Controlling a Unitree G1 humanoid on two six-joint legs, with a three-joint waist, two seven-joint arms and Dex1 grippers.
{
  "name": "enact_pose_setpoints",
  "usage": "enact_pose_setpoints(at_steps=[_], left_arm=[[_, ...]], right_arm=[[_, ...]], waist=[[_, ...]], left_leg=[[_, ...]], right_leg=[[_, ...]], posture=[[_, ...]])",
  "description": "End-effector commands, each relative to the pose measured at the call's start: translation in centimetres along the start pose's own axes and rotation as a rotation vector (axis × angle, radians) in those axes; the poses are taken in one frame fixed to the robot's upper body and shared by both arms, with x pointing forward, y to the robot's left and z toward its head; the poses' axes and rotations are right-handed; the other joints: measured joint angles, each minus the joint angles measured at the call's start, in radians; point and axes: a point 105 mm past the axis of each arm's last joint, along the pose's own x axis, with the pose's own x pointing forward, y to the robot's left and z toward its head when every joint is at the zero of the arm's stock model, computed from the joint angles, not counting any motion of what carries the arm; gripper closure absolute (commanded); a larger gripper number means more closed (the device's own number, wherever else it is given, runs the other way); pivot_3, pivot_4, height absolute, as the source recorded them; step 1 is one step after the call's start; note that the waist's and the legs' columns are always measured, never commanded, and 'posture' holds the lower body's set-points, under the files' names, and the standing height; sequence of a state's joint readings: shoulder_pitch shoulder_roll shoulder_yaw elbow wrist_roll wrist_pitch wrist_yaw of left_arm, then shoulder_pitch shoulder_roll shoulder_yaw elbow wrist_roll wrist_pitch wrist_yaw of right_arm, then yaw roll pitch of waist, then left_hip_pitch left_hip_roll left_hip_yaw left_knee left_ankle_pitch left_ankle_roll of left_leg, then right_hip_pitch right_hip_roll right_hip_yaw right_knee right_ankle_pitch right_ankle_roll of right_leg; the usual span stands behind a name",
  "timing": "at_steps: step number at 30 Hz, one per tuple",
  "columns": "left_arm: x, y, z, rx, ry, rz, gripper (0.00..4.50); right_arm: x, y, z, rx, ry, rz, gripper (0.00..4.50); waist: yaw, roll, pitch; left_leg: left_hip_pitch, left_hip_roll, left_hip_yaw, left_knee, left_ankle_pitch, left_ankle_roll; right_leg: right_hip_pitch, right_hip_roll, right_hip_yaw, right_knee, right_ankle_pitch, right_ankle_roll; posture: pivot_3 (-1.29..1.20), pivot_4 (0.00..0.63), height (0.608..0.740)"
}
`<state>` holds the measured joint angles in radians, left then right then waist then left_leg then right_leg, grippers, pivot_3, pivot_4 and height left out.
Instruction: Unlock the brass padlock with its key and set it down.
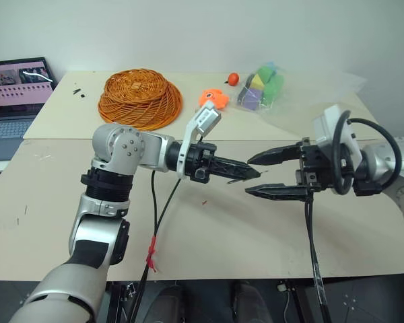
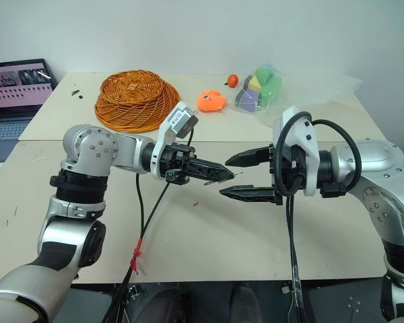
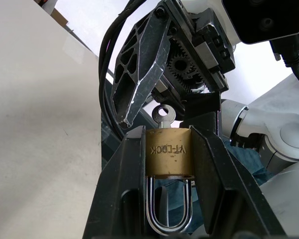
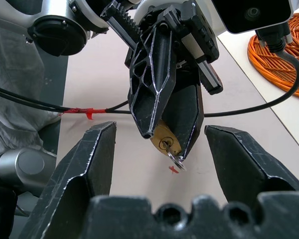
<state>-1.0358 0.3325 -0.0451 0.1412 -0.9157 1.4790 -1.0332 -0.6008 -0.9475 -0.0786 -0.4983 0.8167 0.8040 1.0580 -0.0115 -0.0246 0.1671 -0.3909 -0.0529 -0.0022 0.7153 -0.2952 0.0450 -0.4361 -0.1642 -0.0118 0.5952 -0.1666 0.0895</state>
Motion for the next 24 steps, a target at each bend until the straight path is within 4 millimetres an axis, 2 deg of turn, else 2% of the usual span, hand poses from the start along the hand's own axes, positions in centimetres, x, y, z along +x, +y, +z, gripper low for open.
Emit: enact_pose_setpoints(at_steps=[1,5,6,7,13,15,18,24], left_arm=[[0.03,-1.02,0.27,0.039,-0.003,-0.033,3.64],[0.03,-0.97,0.23,0.034,-0.004,-0.032,3.64],[0.02,-0.92,0.24,0.033,-0.005,-0.030,3.64],[0.03,-0.88,0.25,0.032,-0.006,-0.029,3.64],[-0.09,-0.87,0.36,0.031,-0.008,-0.026,3.64],[-0.10,-0.87,0.40,0.031,-0.010,-0.027,3.64],[-0.02,-0.86,0.44,0.029,-0.011,-0.027,3.64],[0.03,-0.77,0.39,0.028,-0.014,-0.025,3.64]], right_arm=[[-0.09,-0.07,0.88,-0.053,-0.020,-0.008,1.12],[-0.08,-0.10,0.82,-0.051,-0.021,-0.008,1.12],[-0.07,-0.11,0.80,-0.050,-0.021,-0.007,1.63],[-0.07,-0.12,0.77,-0.049,-0.020,-0.007,1.77],[0.00,-0.26,0.70,-0.050,-0.021,-0.010,3.88],[0.02,-0.28,0.70,-0.052,-0.021,-0.011,4.21],[-0.03,-0.34,0.72,-0.054,-0.022,-0.014,4.40],[0.01,-0.47,0.70,-0.063,-0.018,-0.027,4.40]], waist=[[0.000,0.000,0.000],[0.000,0.000,0.000],[0.000,0.000,0.000],[0.000,0.000,0.000],[0.000,0.000,0.000],[0.000,0.000,0.000],[0.001,0.000,0.000],[0.000,0.000,0.000]], left_leg=[[0.000,0.000,0.000,0.000,0.000,0.000],[0.000,0.000,0.000,0.000,0.000,0.000],[0.000,0.000,0.000,0.000,0.000,0.000],[0.000,0.000,0.000,0.000,0.000,0.000],[0.000,0.000,0.000,0.000,0.000,0.000],[0.000,0.000,0.000,0.000,0.000,0.000],[0.000,0.000,0.000,0.000,0.000,0.000],[0.000,0.000,0.000,0.000,0.000,0.000]], right_leg=[[0.000,0.000,0.000,0.000,0.000,0.000],[0.000,0.000,0.000,0.000,0.000,0.000],[0.000,0.000,0.000,0.000,0.000,0.000],[0.000,0.000,0.000,0.000,0.000,0.000],[0.000,0.000,0.000,0.000,0.000,0.000],[0.000,0.000,0.000,0.000,0.000,0.000],[0.000,0.000,0.000,0.000,0.000,0.000],[0.000,0.000,0.000,0.000,0.000,0.000]], posture=[[0.00,0.150,0.739],[0.00,0.150,0.739],[0.00,0.150,0.739],[0.00,0.150,0.739],[0.00,0.150,0.739],[0.00,0.150,0.739],[0.00,0.150,0.739],[0.00,0.150,0.739]])
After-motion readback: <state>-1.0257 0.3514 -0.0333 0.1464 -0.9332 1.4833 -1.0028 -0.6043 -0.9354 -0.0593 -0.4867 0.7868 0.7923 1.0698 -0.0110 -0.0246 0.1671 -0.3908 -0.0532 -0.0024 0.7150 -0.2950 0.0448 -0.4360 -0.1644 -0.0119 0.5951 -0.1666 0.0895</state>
